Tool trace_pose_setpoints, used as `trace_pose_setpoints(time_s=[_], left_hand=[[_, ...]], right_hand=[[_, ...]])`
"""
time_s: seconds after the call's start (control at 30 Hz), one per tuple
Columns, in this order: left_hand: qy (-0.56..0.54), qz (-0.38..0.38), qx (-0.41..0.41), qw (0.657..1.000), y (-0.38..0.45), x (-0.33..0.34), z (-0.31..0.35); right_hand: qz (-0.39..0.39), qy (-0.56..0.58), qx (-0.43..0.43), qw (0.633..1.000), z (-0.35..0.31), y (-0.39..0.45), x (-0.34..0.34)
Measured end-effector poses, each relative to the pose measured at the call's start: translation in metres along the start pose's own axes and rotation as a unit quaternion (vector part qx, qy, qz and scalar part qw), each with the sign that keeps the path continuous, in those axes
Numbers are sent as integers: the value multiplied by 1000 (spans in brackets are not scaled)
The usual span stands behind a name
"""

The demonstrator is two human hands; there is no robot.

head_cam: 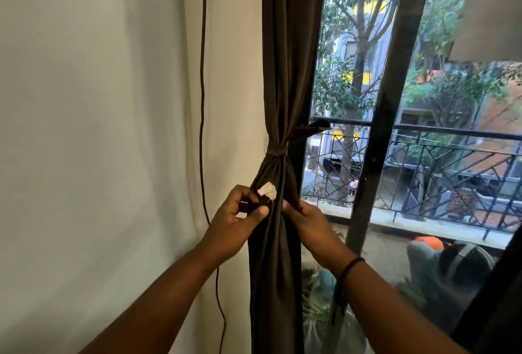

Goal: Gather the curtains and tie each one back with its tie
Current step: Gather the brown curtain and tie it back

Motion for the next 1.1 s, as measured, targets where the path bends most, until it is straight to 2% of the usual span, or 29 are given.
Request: trace_pose_setpoints(time_s=[0.1, 0.2, 0.27, 0.3, 0.33, 0.4, 0.43, 0.5, 0.53, 0.6, 0.67, 0.8, 0.87, 0.93, 1.0, 1.1], left_hand=[[-2, 21, -21, 1000, 6, -3, -8], [32, 80, -18, 996, 15, -7, -9], [72, 119, -11, 990, 18, -9, -12], [76, 139, -8, 987, 18, -10, -12], [68, 156, -4, 985, 17, -9, -12], [57, 169, 10, 984, 15, -6, -15], [57, 167, 15, 984, 14, -2, -17], [54, 171, 20, 984, 14, 7, -22], [43, 178, 11, 983, 14, 10, -23], [0, 195, -19, 981, 16, 12, -24], [-42, 191, -30, 980, 16, 9, -28], [7, 83, 21, 996, 9, 3, -24], [19, 69, 24, 997, 10, 7, -24], [23, 104, 13, 994, 14, 3, -28], [48, 139, 20, 989, 19, -12, -32], [189, 121, 88, 971, 28, -44, -32]], right_hand=[[48, -137, -3, 989, 6, 6, -8], [93, -343, -7, 935, 10, 16, -16], [212, -348, -24, 913, 8, 14, -18], [270, -295, -42, 916, 6, 9, -18], [290, -228, -63, 927, 4, 4, -17], [215, -110, -83, 967, 5, -1, -6], [158, -106, -86, 978, 7, -3, 2], [98, -173, -104, 974, 16, -1, 18], [99, -176, -109, 973, 18, 1, 22], [118, -101, -84, 984, 19, 5, 21], [95, -20, -48, 994, 22, 7, 13], [22, 180, 18, 983, 18, -2, 10], [7, 228, 53, 972, 14, -6, 19], [35, 173, 64, 982, 9, -7, 28], [78, 59, 35, 995, -1, -5, 22], [128, -122, -44, 983, -21, 1, -16]])
Point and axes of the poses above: each hand's wrist, its own y-axis towards the middle knuckle, its own x-axis out of the palm, z = x × y, the point moved 2 cm from there along y, towards the middle knuckle, and after that the axes turned 2 degrees about -y, right-handed, at the moved point
